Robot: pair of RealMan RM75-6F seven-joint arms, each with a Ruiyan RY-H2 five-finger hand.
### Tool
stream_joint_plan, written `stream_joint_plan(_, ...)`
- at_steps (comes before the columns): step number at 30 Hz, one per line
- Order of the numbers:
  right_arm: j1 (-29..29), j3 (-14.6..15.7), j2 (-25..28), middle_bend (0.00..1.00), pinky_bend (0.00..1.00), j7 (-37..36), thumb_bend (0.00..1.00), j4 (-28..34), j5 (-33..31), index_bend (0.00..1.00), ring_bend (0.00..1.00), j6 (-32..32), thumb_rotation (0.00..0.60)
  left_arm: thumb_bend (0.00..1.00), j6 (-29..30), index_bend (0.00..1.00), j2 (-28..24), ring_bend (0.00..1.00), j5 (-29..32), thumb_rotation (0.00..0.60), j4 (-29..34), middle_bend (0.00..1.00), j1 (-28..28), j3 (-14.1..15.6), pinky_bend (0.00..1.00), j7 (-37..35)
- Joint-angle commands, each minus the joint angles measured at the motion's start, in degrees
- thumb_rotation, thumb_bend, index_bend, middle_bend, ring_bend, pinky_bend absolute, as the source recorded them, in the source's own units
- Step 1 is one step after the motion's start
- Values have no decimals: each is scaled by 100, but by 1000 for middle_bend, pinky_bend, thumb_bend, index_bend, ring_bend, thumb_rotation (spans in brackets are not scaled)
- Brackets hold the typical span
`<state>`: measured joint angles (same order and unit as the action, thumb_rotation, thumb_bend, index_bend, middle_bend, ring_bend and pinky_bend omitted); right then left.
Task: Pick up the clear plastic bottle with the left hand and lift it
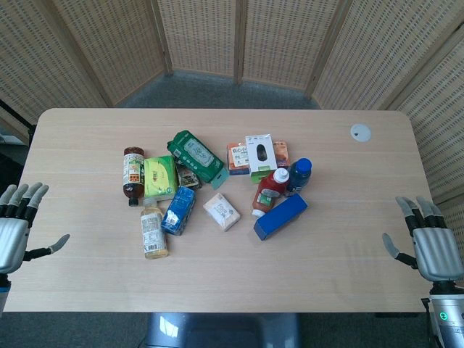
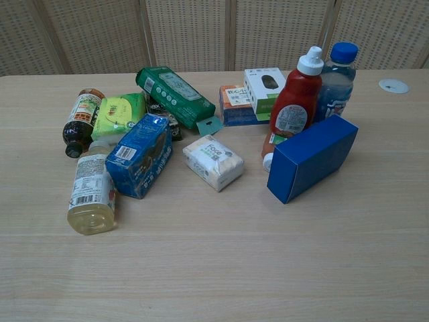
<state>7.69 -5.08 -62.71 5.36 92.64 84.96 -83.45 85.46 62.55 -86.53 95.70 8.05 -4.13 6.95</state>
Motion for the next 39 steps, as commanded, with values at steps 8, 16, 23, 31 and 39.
stream_joint_plan(8,-109,50,11,0,0,-84,389,-9,99,0,0,-170,23,224,74,0,-11,0,-106,340,-46,0,-30,48,0,-111)
stream_joint_plan(16,-153,64,-20,0,0,-125,389,-31,121,0,0,-217,26,224,-64,39,-178,0,-219,340,78,53,38,104,0,-396)
stream_joint_plan(23,-102,18,39,0,0,14,389,86,110,0,0,-163,25,225,-619,267,-519,140,-409,342,341,407,252,321,0,-883)
stream_joint_plan(31,-7,-18,126,0,0,266,389,349,148,0,0,-74,27,225,-1829,312,-813,250,-943,343,171,718,933,682,0,-1628)
stream_joint_plan(39,-80,-4,183,0,0,356,392,480,140,0,0,-174,21,224,-2490,313,-549,305,-1215,342,16,733,1317,917,0,-1498)
